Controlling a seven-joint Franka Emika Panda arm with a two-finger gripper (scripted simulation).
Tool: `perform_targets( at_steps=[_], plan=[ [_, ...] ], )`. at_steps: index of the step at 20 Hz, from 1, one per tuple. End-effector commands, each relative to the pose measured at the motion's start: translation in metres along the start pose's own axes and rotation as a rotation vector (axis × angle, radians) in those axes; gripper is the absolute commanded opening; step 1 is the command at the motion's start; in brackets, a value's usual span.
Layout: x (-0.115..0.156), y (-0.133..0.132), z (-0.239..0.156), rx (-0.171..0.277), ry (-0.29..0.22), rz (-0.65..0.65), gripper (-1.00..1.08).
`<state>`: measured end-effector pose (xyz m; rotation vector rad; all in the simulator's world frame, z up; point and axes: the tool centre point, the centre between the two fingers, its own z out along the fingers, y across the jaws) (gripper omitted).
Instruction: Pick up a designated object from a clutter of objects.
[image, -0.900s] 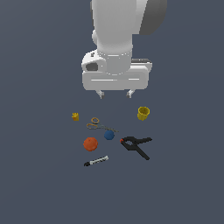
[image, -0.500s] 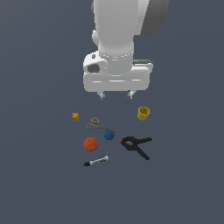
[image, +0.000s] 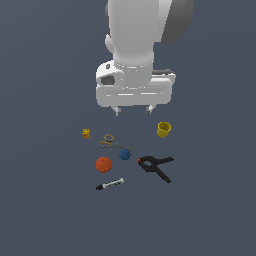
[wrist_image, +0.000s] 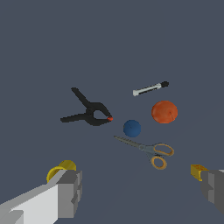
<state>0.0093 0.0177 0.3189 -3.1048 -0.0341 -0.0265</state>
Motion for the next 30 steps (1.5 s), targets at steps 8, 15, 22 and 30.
perform_targets(
  at_steps=[8, 15, 22, 30],
  plan=[
    [0.007, 0.006, 0.039, 0.000, -0.003, 0.125, 1.00],
    [0.013, 0.015, 0.095, -0.004, -0.007, 0.301, 1.00],
    [0.010, 0.026, 0.157, -0.016, -0.008, 0.500, 1.00],
    [0.002, 0.036, 0.210, -0.031, -0.006, 0.675, 1.00]
  ],
)
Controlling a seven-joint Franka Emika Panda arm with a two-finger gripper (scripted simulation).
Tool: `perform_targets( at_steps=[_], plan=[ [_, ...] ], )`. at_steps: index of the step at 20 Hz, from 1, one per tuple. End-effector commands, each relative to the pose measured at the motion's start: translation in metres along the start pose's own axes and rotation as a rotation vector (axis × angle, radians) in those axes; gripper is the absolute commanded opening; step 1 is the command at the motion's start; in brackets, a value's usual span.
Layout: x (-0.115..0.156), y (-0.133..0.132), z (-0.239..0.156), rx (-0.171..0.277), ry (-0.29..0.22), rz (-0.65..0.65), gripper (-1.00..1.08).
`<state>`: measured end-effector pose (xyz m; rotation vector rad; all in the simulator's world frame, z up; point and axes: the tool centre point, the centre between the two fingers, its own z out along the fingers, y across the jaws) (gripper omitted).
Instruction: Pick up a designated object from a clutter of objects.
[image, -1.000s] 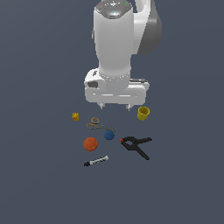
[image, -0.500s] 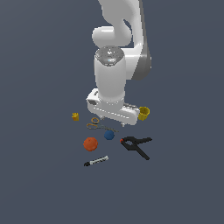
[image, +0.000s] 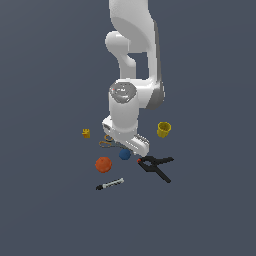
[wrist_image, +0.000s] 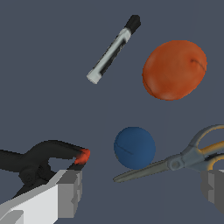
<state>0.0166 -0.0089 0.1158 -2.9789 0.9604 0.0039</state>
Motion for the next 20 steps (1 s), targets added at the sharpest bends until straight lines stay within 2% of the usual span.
perform_targets(
  at_steps=[1, 8, 15, 20],
  plan=[
    [0.000, 0.003, 0.013, -0.003, 0.003, 0.045, 1.00],
    [-0.002, 0.009, 0.033, -0.009, 0.006, 0.110, 1.00],
    [-0.002, 0.010, 0.037, -0.010, 0.006, 0.112, 1.00],
    [-0.003, 0.010, 0.055, -0.010, 0.006, 0.114, 1.00]
  ],
)
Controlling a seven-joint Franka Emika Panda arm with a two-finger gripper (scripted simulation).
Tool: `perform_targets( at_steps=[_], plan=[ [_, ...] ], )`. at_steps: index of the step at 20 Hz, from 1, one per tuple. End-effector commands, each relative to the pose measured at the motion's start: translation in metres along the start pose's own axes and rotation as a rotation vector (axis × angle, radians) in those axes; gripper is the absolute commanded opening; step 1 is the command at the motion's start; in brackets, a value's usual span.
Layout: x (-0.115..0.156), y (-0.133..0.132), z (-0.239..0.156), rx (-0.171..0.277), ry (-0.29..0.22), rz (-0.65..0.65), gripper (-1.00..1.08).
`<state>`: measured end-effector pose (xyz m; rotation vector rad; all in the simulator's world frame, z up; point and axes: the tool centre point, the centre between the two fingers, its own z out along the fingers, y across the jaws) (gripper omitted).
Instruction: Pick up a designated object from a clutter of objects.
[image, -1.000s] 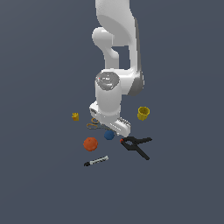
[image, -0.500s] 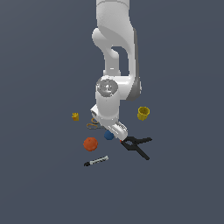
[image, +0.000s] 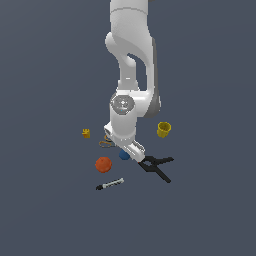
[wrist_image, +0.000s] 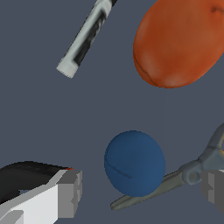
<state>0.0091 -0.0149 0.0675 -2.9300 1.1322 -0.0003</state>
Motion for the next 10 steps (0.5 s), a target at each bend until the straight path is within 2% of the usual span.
perform_targets(
  at_steps=[1, 10],
  plan=[
    [-0.001, 0.001, 0.012, -0.001, 0.000, 0.001, 1.00],
    [0.000, 0.000, 0.037, -0.001, 0.000, 0.003, 1.00]
  ],
)
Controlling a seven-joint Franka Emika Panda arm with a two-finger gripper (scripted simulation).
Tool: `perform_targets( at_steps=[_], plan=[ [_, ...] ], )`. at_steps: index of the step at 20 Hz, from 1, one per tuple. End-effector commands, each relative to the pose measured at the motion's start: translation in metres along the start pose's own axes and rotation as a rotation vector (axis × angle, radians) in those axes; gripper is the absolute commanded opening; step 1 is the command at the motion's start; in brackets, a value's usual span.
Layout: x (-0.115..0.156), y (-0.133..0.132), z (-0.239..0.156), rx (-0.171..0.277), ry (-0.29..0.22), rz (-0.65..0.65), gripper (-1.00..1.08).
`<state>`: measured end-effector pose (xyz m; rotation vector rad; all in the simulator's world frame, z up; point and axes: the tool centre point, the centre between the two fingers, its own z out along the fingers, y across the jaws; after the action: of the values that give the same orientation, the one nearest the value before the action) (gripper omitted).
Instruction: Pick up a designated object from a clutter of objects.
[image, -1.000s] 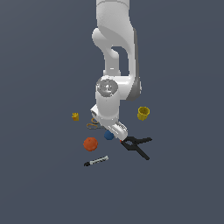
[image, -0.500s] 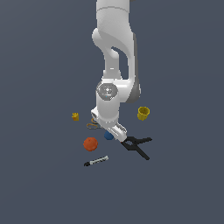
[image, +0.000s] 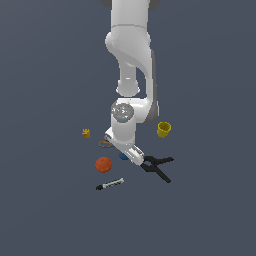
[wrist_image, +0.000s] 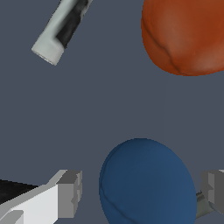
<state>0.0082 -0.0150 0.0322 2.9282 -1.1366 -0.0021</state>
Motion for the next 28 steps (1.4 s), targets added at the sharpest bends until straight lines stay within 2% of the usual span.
perform_targets(
  at_steps=[1, 16, 22, 28],
  plan=[
    [0.000, 0.000, 0.001, 0.001, 0.001, 0.000, -1.00],
    [0.001, -0.001, -0.006, 0.002, 0.001, 0.000, -1.00],
    [0.004, 0.001, -0.034, 0.002, 0.001, 0.000, -1.00],
    [0.009, 0.003, -0.081, 0.002, 0.001, 0.000, -1.00]
  ],
)
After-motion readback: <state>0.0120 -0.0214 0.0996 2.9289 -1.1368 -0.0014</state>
